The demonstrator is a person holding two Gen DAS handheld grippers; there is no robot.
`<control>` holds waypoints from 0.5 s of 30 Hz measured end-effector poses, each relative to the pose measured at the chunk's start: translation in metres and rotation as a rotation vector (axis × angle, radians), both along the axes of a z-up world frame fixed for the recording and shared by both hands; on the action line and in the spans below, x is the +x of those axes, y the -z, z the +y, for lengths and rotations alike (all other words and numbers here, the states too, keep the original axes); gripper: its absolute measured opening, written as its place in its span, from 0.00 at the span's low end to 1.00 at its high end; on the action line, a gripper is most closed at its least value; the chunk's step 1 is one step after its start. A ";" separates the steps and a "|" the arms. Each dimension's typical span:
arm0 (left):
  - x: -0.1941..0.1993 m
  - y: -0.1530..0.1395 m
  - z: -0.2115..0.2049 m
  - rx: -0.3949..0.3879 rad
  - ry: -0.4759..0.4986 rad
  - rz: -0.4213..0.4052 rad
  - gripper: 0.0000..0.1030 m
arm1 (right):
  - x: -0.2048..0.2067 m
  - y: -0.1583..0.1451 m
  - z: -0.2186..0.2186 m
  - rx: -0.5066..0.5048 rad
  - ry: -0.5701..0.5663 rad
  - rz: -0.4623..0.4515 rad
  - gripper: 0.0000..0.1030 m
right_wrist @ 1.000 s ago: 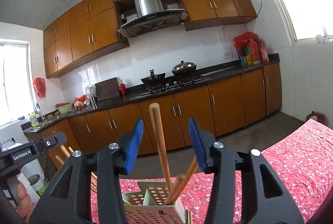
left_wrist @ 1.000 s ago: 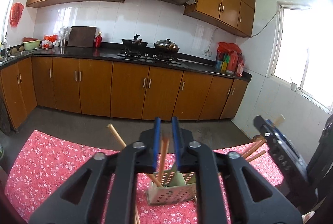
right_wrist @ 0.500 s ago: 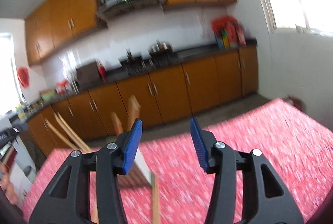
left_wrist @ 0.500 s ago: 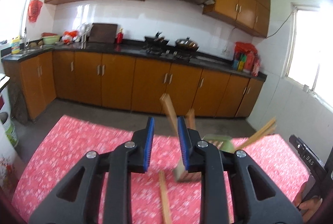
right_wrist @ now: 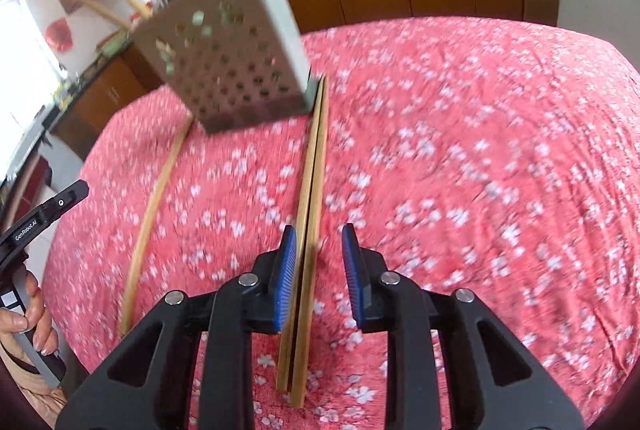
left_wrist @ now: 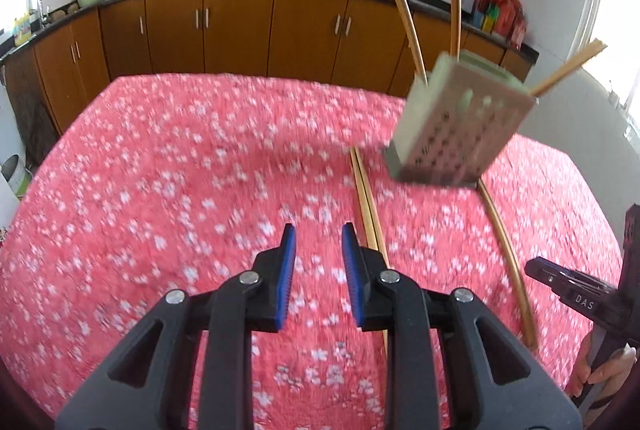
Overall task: Organize utensils
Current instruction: 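Close the right gripper on a loose chopstick while the left gripper lowers toward another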
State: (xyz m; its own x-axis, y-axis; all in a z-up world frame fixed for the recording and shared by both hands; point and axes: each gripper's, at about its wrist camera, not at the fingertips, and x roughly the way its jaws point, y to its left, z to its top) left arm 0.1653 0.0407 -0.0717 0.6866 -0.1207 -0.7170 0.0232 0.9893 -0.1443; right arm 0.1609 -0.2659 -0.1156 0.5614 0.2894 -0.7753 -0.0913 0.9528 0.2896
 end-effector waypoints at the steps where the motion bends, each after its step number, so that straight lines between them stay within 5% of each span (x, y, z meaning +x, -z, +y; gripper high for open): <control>1: 0.002 0.001 0.000 0.001 0.005 0.005 0.24 | 0.000 0.002 0.002 -0.006 -0.004 0.005 0.24; 15: 0.000 0.021 -0.013 -0.018 0.062 0.062 0.24 | 0.010 0.000 -0.006 -0.071 0.037 -0.034 0.24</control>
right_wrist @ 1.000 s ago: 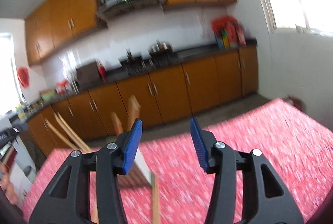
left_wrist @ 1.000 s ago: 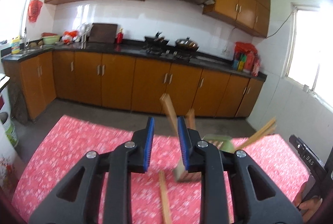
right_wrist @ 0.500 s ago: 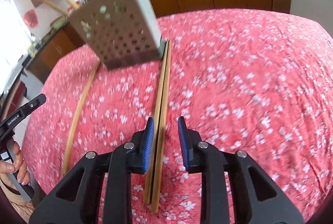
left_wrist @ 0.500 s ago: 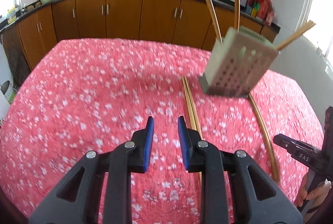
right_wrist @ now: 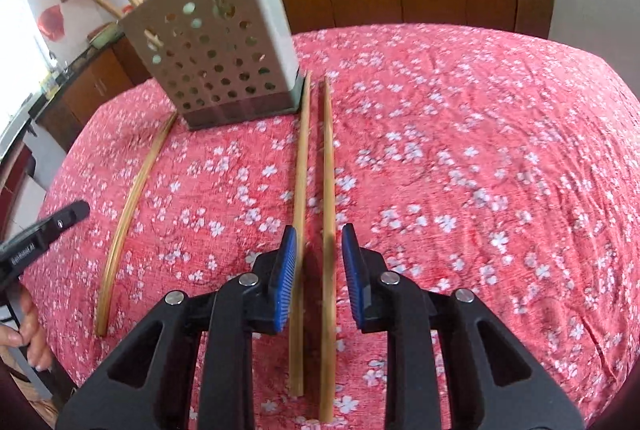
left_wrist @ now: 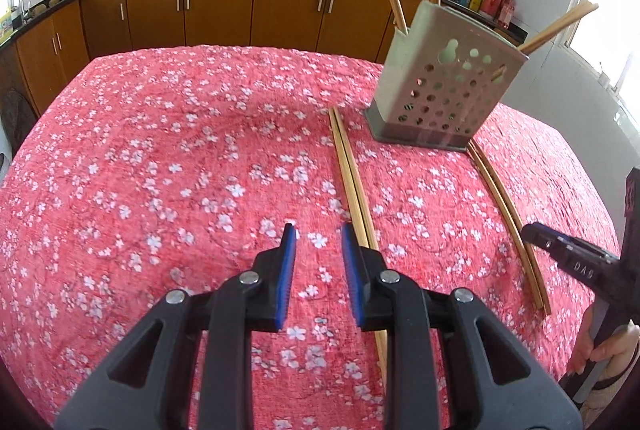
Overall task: Organize utensils
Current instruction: 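Close the right gripper on a loose chopstick while the left gripper lowers toward another, then close the left gripper on a chopstick while the right gripper holds its own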
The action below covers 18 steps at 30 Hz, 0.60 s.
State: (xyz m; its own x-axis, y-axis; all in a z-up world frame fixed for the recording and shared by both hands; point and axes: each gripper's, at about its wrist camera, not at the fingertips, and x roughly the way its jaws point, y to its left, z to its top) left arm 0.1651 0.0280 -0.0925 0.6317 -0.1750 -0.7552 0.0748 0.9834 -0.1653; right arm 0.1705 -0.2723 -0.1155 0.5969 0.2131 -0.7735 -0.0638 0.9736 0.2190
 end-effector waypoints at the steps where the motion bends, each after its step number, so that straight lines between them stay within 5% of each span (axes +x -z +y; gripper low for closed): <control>1: 0.000 0.001 -0.001 0.000 0.001 0.003 0.24 | 0.000 -0.001 -0.002 0.004 0.003 0.006 0.24; 4: 0.001 0.005 -0.003 -0.003 0.009 0.013 0.24 | 0.003 0.003 -0.004 -0.008 0.003 0.031 0.24; 7: 0.001 0.008 -0.005 -0.015 0.026 0.027 0.24 | 0.007 0.006 -0.002 -0.068 0.016 0.022 0.08; 18: -0.003 0.023 -0.027 0.006 0.142 0.074 0.19 | 0.017 0.011 -0.016 -0.039 0.060 0.018 0.08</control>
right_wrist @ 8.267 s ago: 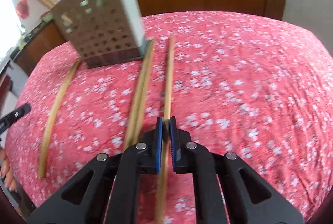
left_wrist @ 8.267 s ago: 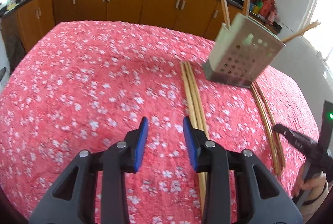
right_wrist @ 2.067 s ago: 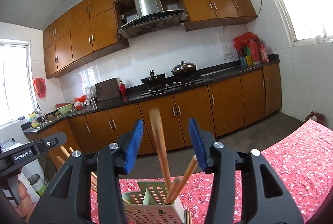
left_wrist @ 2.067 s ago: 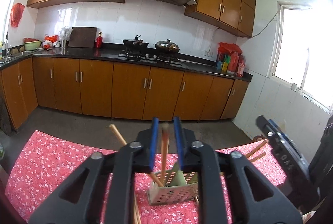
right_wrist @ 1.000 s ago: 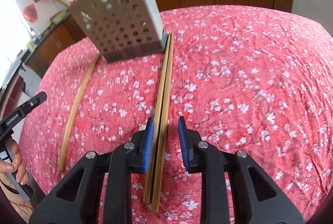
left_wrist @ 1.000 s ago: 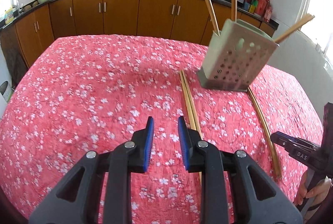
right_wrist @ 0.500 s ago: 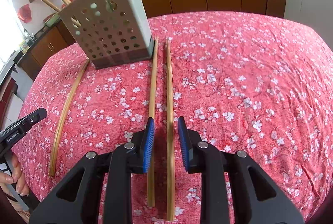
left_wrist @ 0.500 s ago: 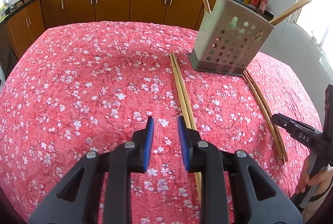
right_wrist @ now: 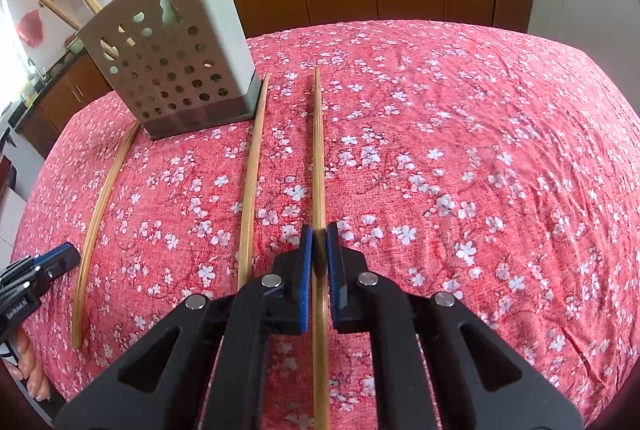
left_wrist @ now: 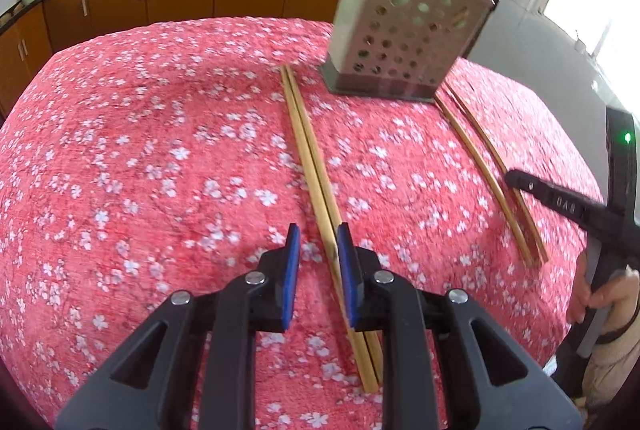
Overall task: Organize utensils
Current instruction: 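Close the left gripper on a chopstick while the right gripper holds its own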
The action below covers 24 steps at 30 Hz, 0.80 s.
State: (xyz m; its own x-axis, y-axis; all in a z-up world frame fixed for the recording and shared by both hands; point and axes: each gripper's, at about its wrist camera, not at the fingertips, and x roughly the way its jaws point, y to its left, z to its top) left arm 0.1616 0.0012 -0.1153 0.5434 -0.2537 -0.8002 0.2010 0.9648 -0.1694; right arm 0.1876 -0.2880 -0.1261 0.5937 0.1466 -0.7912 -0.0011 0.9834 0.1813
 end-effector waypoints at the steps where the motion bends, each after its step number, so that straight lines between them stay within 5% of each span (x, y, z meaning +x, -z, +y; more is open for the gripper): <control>1: -0.001 0.000 0.000 0.011 0.000 -0.007 0.19 | -0.001 0.000 0.001 0.000 -0.001 0.000 0.08; 11: 0.003 0.005 -0.004 0.116 -0.038 -0.012 0.08 | -0.012 -0.002 -0.002 -0.012 -0.024 0.008 0.09; 18: 0.042 0.006 0.026 0.070 -0.176 0.001 0.08 | -0.006 0.000 -0.009 -0.041 0.005 -0.025 0.08; 24: 0.065 0.006 0.047 0.062 -0.201 -0.026 0.09 | 0.011 0.000 -0.015 -0.074 0.040 -0.051 0.08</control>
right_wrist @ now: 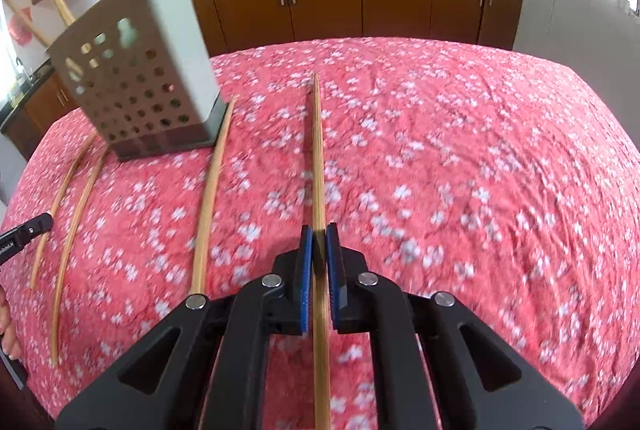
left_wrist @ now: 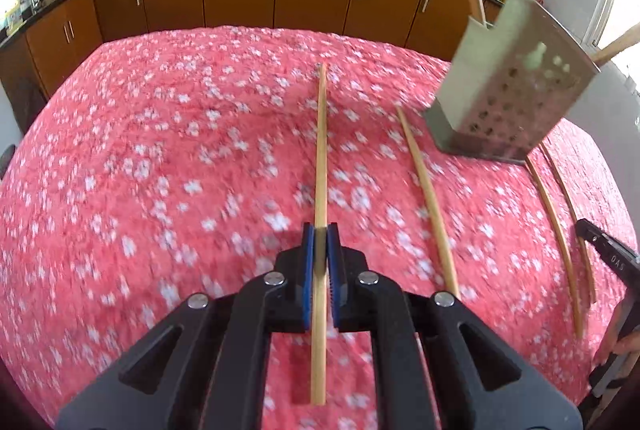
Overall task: Organize utensils
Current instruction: 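Close the left gripper on a chopstick while the right gripper holds its own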
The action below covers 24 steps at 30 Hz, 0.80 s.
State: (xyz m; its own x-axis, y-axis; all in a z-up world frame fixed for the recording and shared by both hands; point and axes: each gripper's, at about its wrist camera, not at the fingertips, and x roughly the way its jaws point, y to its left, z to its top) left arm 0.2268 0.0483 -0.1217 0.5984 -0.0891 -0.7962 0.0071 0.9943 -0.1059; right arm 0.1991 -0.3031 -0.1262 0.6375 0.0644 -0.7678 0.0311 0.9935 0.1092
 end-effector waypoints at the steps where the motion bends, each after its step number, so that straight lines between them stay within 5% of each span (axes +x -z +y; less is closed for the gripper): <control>1: 0.002 0.000 0.001 0.006 0.002 -0.004 0.09 | 0.003 0.000 0.000 -0.004 0.002 -0.002 0.08; 6: 0.010 0.000 -0.002 0.069 0.023 -0.036 0.09 | 0.013 0.000 0.002 -0.009 -0.009 -0.011 0.09; 24: 0.007 0.004 0.006 0.015 0.006 -0.037 0.10 | 0.017 0.000 -0.003 0.004 -0.006 -0.009 0.09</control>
